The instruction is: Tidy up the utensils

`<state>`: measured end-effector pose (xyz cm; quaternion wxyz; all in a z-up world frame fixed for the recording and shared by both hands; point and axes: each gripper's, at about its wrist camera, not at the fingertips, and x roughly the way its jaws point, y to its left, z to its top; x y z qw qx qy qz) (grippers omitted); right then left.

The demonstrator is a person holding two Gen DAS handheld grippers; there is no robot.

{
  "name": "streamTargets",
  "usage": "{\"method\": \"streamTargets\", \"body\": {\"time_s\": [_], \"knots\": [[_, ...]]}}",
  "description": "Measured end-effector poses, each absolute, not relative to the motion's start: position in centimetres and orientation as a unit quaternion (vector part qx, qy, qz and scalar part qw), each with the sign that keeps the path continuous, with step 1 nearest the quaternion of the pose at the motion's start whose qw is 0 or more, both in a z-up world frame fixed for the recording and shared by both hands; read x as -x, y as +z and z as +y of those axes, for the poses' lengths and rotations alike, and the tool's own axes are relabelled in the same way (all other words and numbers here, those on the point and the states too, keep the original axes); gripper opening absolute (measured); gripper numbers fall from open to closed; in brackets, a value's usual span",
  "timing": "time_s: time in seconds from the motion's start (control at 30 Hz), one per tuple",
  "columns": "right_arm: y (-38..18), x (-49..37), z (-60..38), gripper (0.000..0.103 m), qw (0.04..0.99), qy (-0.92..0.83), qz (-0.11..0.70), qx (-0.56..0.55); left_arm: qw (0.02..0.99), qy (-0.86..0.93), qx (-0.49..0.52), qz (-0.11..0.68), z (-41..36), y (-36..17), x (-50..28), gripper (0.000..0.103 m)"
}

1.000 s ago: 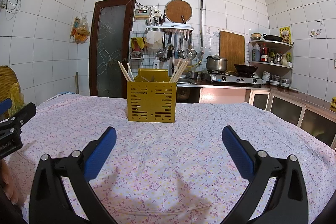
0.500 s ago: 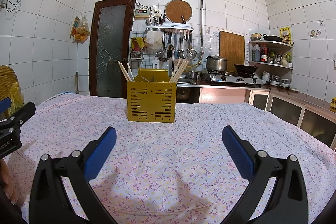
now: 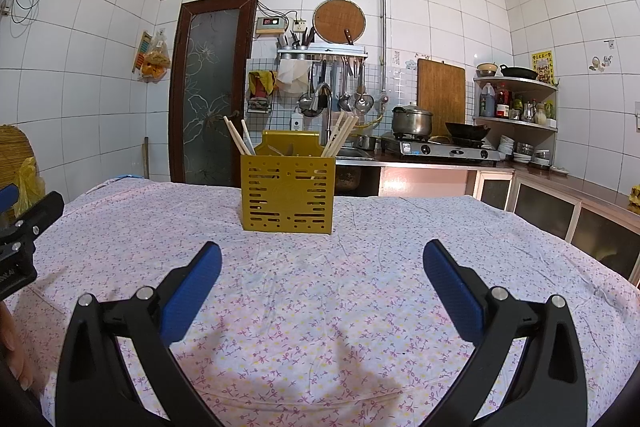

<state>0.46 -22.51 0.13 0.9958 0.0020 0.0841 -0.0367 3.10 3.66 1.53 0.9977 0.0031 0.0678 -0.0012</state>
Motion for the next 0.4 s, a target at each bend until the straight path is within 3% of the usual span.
{"method": "streamTargets", "body": {"time_s": [0.4], "knots": [[0.13, -0.17, -22.75, 0.098, 0.996, -0.039, 0.086, -0.003, 0.998, -0.002, -0.003, 0.065, 3.67, 1.37, -2.96, 0.098]]}}
